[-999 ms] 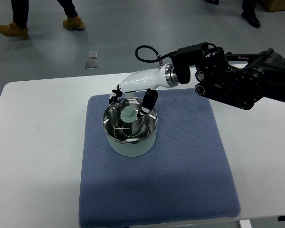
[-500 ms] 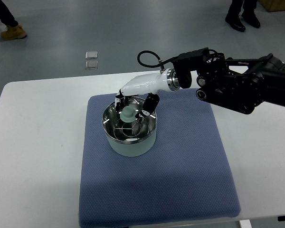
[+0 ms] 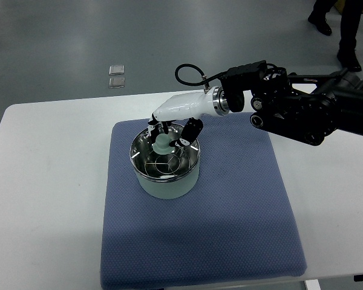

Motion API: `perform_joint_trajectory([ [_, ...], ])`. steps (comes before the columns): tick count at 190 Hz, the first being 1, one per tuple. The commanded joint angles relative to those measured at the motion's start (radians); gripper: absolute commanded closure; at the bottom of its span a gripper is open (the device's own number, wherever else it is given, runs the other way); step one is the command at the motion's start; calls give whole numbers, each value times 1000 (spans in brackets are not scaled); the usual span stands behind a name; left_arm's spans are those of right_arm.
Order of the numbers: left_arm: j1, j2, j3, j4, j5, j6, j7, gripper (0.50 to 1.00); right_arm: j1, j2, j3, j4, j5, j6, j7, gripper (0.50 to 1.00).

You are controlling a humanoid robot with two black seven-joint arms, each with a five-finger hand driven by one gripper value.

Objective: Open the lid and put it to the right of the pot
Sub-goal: 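Lift the glass lid up off the pot with the right hand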

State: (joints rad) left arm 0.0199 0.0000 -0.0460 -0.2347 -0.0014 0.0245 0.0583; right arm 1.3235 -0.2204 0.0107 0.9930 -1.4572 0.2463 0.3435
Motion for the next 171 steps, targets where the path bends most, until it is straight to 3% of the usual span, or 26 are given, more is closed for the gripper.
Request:
perform_joint_trajectory([
  [1, 0, 0, 0, 0, 1, 0, 0, 500, 2, -7, 2, 3, 0, -1, 5, 918],
  [111, 0, 0, 2, 0, 0, 0, 0, 500, 43, -86, 14, 73, 18, -1, 11, 920],
  [171, 0, 0, 2, 0, 1, 0, 0, 500, 79, -252, 57, 154, 34, 8, 11, 912],
])
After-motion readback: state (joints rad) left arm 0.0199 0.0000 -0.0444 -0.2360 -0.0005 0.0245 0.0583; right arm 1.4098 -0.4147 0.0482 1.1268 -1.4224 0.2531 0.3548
